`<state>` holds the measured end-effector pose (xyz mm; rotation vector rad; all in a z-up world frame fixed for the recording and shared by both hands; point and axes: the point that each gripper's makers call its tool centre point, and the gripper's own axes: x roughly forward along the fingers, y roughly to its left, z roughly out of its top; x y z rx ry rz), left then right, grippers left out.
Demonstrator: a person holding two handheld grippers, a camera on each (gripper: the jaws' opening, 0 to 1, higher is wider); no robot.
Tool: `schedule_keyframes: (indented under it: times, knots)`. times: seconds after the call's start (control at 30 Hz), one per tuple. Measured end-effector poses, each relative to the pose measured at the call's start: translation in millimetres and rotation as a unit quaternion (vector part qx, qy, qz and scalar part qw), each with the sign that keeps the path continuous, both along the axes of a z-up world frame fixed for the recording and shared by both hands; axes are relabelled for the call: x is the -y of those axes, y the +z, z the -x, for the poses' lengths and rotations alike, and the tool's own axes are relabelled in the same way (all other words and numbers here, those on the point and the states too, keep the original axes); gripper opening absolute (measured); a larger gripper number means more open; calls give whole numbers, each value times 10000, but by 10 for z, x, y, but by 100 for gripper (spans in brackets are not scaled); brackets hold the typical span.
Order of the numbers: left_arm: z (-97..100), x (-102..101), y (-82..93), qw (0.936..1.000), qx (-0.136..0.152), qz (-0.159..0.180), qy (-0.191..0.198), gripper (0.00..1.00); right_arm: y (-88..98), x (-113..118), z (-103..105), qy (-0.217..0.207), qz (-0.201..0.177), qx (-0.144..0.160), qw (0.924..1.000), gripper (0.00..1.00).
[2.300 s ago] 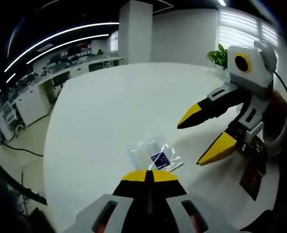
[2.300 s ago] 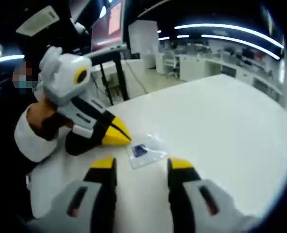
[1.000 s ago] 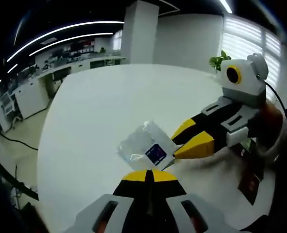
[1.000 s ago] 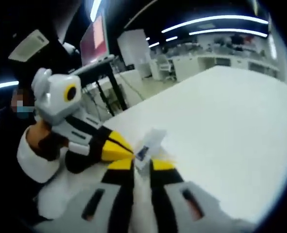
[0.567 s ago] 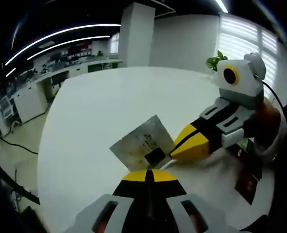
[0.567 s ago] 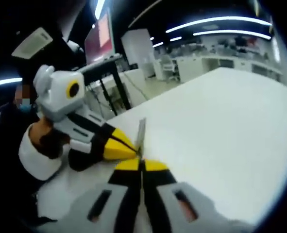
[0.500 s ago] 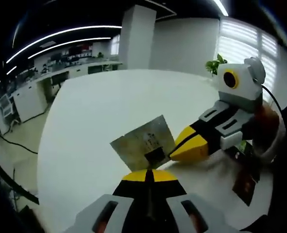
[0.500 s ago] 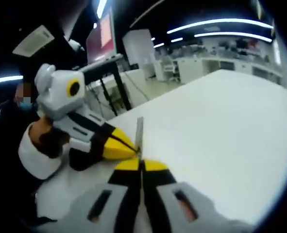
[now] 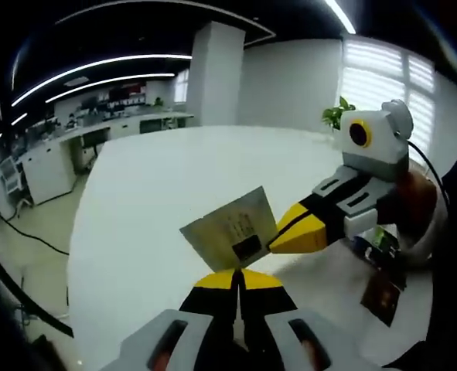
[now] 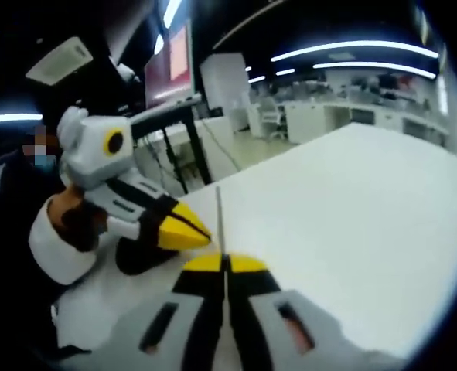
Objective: Arrange the skincare products in the storage area until every visible bottle or jar stands upright without overlapping.
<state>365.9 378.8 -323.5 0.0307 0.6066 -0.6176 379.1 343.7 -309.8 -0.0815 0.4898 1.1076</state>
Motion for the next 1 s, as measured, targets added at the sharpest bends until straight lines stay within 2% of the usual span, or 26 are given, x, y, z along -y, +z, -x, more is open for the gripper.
schedule_keyframes:
  times: [0.1, 0.3, 0.43, 0.53, 0.6, 0.67, 0.77, 1.0]
  knots:
    - [27, 18, 51, 9998, 53, 179, 24, 0, 97, 13, -1, -128, -270, -31, 9995, 0]
    - [76, 17, 128, 9988, 166, 454, 109, 1, 218, 41, 59, -149, -462, -4, 9988, 0]
    - [118, 11, 201, 9964, 189, 805, 205, 2, 325, 58, 116, -150, -645, 18, 9978, 0]
    - [154, 49, 280, 9925, 266, 1171, 219, 4, 399, 63, 157, -134, -779, 44, 9969, 0]
    - [192, 96, 340, 9877, 294, 1523, 205, 7, 438, 58, 202, -78, -851, 25, 9963, 0]
    - [205, 93, 380, 9845, 350, 1698, 264, 10, 485, 62, 238, -62, -913, 58, 9958, 0]
    - [241, 50, 442, 9832, 486, 1724, 344, 11, 556, 65, 292, -37, -1053, 30, 9944, 0]
    - [310, 33, 573, 9752, 625, 2076, 439, 14, 652, 63, 424, 14, -1410, -230, 9897, 0]
